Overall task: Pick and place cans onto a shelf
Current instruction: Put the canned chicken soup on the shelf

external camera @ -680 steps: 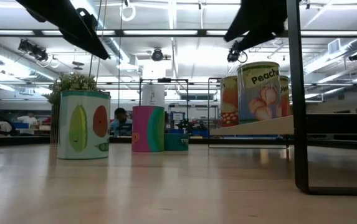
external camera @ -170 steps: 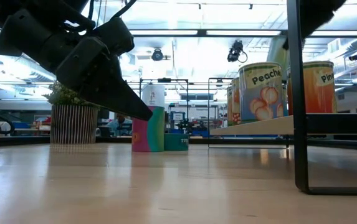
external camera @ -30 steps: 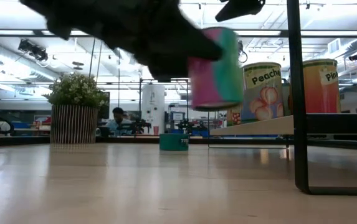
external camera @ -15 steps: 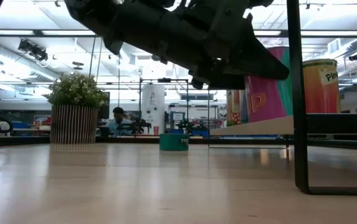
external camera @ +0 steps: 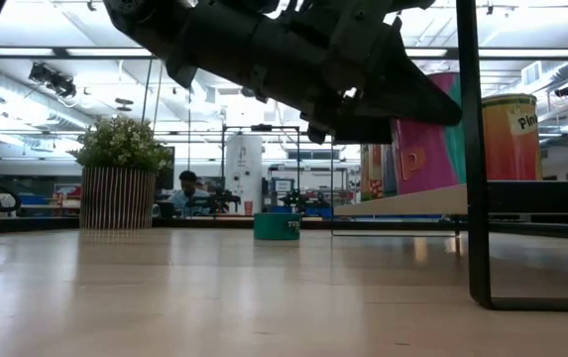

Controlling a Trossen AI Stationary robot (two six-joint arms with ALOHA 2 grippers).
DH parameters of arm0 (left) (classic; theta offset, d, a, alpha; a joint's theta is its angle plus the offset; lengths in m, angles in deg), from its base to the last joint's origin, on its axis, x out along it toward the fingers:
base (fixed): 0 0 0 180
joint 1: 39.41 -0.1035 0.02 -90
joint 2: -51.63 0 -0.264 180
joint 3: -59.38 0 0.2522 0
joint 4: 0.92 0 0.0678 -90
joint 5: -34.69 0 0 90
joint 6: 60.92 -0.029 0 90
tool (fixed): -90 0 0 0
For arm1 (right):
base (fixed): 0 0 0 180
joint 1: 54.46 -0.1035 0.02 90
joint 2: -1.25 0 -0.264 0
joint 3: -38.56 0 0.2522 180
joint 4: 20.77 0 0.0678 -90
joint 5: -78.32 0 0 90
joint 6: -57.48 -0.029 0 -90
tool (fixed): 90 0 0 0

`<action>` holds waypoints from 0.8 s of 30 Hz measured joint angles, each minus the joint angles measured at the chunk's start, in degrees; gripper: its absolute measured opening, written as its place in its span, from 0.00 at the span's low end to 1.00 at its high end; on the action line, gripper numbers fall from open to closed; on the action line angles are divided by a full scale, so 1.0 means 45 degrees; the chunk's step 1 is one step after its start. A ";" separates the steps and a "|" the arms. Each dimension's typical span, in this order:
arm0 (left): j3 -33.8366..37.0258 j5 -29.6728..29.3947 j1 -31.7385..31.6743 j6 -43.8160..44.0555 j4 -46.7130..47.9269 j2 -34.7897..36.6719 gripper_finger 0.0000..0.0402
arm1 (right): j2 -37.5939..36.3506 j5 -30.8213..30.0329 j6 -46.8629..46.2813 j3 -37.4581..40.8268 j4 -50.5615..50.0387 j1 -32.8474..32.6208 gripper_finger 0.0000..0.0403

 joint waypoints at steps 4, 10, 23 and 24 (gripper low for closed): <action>0.0000 0.1023 -0.0080 -0.0007 0.0014 0.0000 0.83 | 0.0000 0.0005 -0.0271 0.0000 0.0000 -0.0047 0.84; 0.0000 0.1448 -0.0207 0.0174 -0.0021 0.0000 0.94 | 0.0000 0.0000 -0.0286 0.0000 0.0015 -0.0087 0.84; 0.0000 0.0612 0.0099 -0.0627 -0.0434 0.0024 0.99 | 0.0000 0.0000 -0.0257 0.0000 0.0019 -0.0087 0.84; 0.0000 0.0511 0.0135 -0.0704 -0.0483 0.0034 0.99 | 0.0000 0.0000 -0.0257 0.0000 0.0019 -0.0087 0.84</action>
